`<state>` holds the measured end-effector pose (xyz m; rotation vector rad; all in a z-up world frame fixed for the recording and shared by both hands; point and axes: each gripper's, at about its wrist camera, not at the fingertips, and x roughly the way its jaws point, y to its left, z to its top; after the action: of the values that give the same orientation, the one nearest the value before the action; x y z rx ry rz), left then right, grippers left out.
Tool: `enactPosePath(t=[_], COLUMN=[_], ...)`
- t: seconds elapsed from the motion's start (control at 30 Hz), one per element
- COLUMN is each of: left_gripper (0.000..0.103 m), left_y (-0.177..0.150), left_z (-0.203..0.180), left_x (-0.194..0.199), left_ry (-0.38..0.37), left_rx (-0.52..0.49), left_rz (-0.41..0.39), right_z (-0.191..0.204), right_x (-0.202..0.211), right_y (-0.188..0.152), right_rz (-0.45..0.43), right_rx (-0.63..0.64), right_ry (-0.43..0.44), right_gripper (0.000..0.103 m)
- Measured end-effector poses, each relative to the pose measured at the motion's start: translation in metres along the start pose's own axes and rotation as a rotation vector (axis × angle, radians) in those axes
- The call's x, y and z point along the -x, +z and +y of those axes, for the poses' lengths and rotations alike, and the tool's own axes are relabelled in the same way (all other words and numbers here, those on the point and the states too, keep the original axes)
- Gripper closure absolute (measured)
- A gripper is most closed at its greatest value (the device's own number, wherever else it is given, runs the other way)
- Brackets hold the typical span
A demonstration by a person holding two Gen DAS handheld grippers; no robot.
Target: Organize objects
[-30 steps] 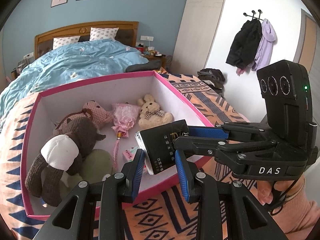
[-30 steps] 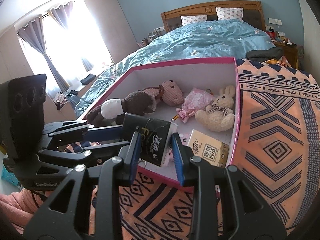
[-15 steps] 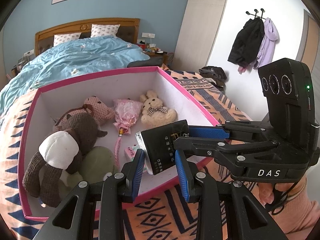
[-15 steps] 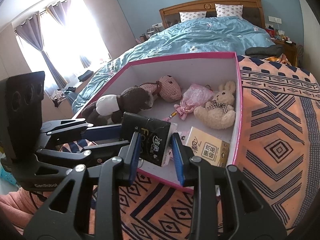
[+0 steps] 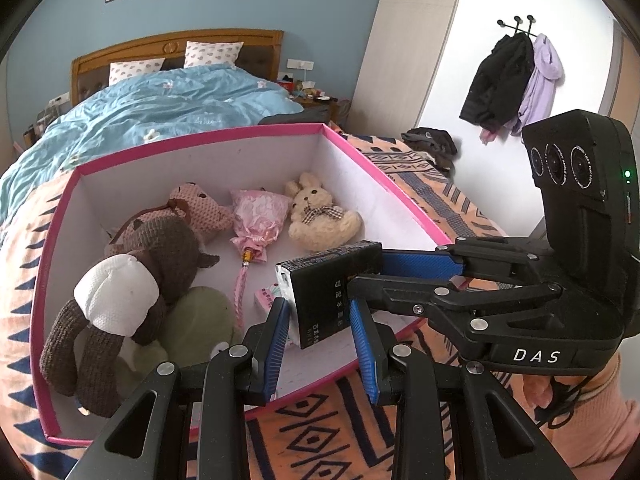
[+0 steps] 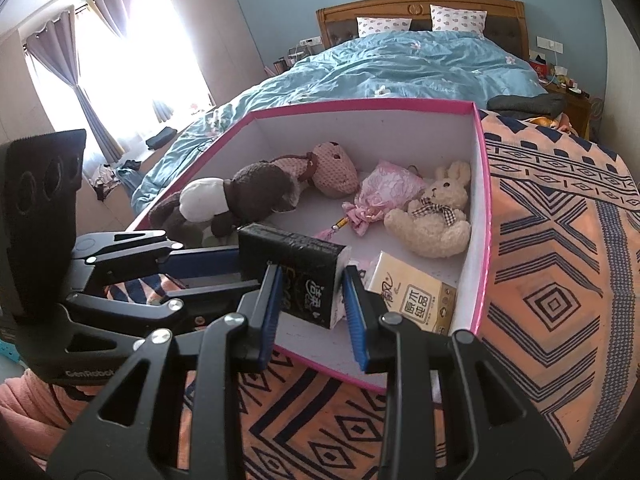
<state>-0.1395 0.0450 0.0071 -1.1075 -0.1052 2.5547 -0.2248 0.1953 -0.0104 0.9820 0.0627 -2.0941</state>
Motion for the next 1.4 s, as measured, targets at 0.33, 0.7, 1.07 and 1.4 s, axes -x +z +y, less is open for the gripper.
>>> enactPosePath(t=[0.33, 0.7, 1.07, 1.4], left_gripper=[0.072, 0.072, 0.035, 0.01], left_y=[0.0, 0.001, -0.01, -0.061], left_z=[0.002, 0.009, 0.001, -0.011], left_x=[-0.002, -0.01, 0.024, 0.091], left_ry=[0.003, 0.028, 0.081, 0.177], left_rx=[0.004, 0.011, -0.022, -0.008], left_rz=[0.008, 0.031, -0.1, -0.272], right_z=[0.003, 0.002, 0.005, 0.043], right_x=[-0.005, -0.01, 0.002, 0.052], right_y=[0.001, 0.003, -0.002, -0.046], right_rz=[0.024, 0.034, -0.024, -0.213], right_rx=[0.017, 0.025, 0.02, 0.094], right_ry=[-0.025, -0.06, -0.064, -0.108], right_gripper=[0.07, 0.072, 0.06, 0.002])
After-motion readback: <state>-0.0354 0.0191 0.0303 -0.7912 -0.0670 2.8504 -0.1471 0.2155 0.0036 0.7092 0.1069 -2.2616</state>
